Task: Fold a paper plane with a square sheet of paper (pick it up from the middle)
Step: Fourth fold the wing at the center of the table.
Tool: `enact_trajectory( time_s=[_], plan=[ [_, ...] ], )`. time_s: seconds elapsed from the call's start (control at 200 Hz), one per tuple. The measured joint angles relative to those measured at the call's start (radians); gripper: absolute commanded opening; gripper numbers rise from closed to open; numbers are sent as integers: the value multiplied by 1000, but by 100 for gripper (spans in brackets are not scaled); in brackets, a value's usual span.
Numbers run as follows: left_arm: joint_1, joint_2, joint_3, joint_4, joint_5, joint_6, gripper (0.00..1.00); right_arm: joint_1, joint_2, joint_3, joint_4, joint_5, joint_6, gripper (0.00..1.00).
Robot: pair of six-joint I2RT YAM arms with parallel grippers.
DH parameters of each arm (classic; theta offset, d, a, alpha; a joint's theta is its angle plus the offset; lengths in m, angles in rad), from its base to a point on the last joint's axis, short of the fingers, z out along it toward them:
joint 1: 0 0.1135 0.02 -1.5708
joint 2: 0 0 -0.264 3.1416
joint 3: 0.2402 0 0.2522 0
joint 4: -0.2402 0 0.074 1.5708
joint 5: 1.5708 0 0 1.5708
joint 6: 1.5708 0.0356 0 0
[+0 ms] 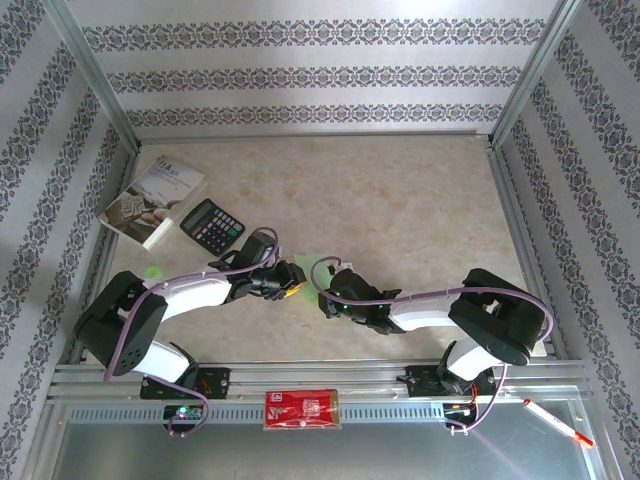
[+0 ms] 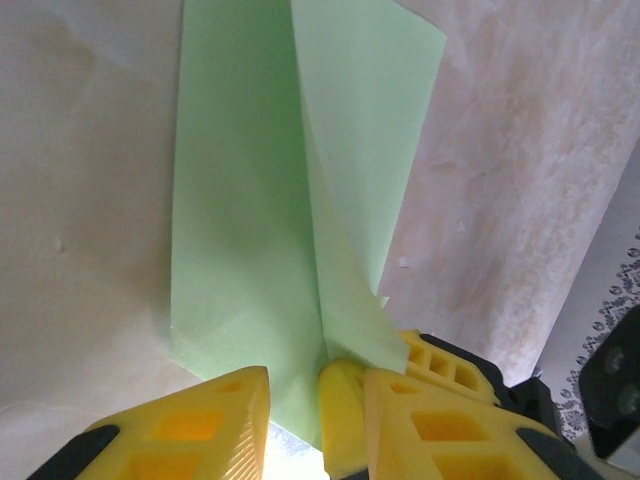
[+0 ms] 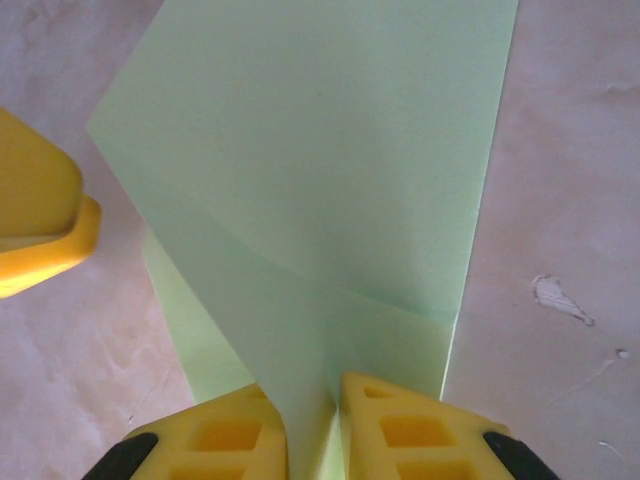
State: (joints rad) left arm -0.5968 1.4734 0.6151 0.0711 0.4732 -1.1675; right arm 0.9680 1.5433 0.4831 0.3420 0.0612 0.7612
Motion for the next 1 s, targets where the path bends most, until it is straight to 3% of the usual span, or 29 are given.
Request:
enact_trajectory(
  time_s=[0.664,0.999],
  plan=[
    [0,25,0,5,21,12,29,-37,-8,8,-16,-71,-1,24],
    [0,25,0,5,21,12,29,-43,-9,12,-29,-96,0,17]
  ],
)
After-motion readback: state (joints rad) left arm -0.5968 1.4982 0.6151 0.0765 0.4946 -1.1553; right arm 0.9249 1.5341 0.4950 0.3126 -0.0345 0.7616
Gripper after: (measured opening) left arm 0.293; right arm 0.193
